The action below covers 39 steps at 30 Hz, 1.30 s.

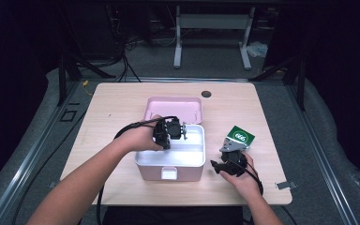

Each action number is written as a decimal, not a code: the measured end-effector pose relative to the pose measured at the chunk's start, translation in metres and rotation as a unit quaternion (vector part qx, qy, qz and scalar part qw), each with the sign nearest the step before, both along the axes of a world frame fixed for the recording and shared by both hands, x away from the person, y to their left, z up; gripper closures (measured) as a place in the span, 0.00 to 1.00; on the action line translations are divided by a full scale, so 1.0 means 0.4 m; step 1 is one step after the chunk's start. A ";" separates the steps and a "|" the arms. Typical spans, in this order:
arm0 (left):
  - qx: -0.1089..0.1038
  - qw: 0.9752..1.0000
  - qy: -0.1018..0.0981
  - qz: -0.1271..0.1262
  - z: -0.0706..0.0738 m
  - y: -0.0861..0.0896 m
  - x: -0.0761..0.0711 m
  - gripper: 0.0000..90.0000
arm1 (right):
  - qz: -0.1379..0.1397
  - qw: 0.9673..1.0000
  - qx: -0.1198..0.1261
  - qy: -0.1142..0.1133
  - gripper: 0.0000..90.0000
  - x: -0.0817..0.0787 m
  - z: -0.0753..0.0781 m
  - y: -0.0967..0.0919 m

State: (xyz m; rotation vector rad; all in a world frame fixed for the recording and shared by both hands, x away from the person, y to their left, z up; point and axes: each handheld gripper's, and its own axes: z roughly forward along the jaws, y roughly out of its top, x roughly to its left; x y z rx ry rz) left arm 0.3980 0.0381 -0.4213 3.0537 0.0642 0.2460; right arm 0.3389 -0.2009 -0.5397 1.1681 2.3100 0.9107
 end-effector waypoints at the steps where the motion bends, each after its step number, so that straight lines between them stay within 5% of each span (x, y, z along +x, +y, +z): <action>1: 0.006 1.000 0.010 -0.004 0.001 -0.004 0.005 0.93 | 0.001 1.000 0.000 0.000 0.43 0.000 0.000 0.001; 17: 0.004 0.999 0.020 -0.026 0.009 -0.002 0.011 0.97 | 0.001 1.000 0.004 0.002 0.43 0.001 -0.001 -0.002; 24: 0.006 1.000 -0.001 -0.026 0.050 0.004 0.001 0.99 | 0.002 1.000 0.003 0.003 0.43 0.001 -0.003 -0.003; 30: -0.020 1.000 -0.017 -0.016 0.117 0.026 -0.006 0.99 | 0.004 1.000 0.004 0.004 0.43 0.001 -0.002 -0.001; 36: -0.018 0.999 -0.023 0.012 0.145 0.118 0.001 0.99 | 0.004 1.000 0.006 0.005 0.43 -0.001 -0.001 -0.001; 39: -0.018 0.998 -0.024 0.050 0.139 0.213 0.008 0.99 | 0.002 1.000 0.004 0.002 0.43 0.000 0.000 -0.002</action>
